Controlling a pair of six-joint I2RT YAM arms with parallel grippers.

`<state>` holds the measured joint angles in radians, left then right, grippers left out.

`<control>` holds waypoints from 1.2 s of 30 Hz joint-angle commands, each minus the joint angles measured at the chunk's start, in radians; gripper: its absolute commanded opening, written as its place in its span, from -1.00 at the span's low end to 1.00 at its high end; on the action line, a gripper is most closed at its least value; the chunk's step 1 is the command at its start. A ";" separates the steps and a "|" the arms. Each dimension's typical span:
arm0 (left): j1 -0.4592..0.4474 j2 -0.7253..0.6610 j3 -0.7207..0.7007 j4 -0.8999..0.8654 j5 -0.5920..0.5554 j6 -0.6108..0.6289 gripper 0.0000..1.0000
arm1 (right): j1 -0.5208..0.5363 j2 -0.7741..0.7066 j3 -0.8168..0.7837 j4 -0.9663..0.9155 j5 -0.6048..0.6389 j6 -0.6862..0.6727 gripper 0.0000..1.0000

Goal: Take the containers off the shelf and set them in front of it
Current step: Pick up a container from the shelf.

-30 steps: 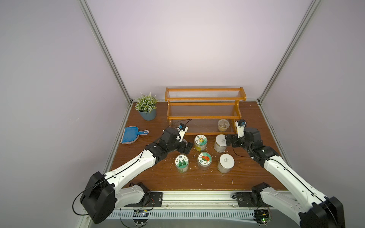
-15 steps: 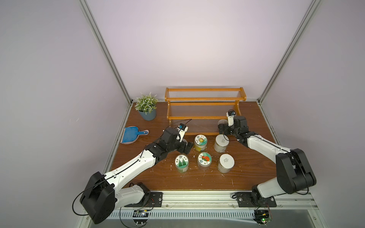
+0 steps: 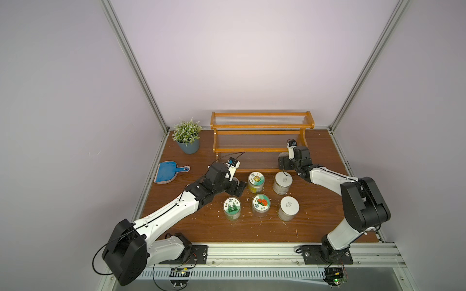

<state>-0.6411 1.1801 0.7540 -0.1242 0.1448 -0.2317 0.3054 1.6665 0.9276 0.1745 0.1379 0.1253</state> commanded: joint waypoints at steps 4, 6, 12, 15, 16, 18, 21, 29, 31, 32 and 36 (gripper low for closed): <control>0.011 -0.003 0.020 -0.014 -0.006 0.008 0.99 | -0.002 0.031 0.049 0.041 0.033 -0.020 0.98; 0.011 -0.005 0.020 -0.017 -0.005 0.010 1.00 | -0.002 0.040 0.056 0.047 0.029 -0.019 0.98; 0.010 -0.006 0.024 -0.024 -0.006 0.014 0.99 | -0.001 0.048 0.059 0.072 0.019 -0.019 0.96; 0.010 -0.009 0.019 -0.023 -0.011 0.014 0.99 | -0.002 0.023 0.036 0.098 0.011 -0.026 0.87; 0.010 -0.008 0.020 -0.023 -0.011 0.014 0.99 | -0.002 0.018 0.034 0.099 0.011 -0.029 0.85; 0.012 -0.007 0.022 -0.023 -0.010 0.014 1.00 | -0.002 0.008 0.032 0.090 0.009 -0.036 0.83; 0.011 -0.006 0.021 -0.025 -0.011 0.014 0.99 | -0.002 -0.011 0.022 0.088 -0.002 -0.041 0.79; 0.011 -0.005 0.019 -0.028 -0.011 0.014 0.99 | -0.004 -0.010 0.034 0.046 -0.004 -0.049 0.76; 0.011 -0.008 0.019 -0.029 -0.014 0.014 0.99 | -0.006 -0.018 0.023 0.057 -0.003 -0.046 0.76; 0.011 -0.009 0.019 -0.030 -0.016 0.014 1.00 | -0.006 -0.023 0.021 0.058 -0.005 -0.048 0.75; 0.011 -0.008 0.017 -0.031 -0.017 0.014 0.99 | -0.006 -0.063 0.008 0.073 -0.024 -0.060 0.72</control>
<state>-0.6411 1.1801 0.7544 -0.1322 0.1432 -0.2279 0.3050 1.6752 0.9398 0.2134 0.1394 0.0834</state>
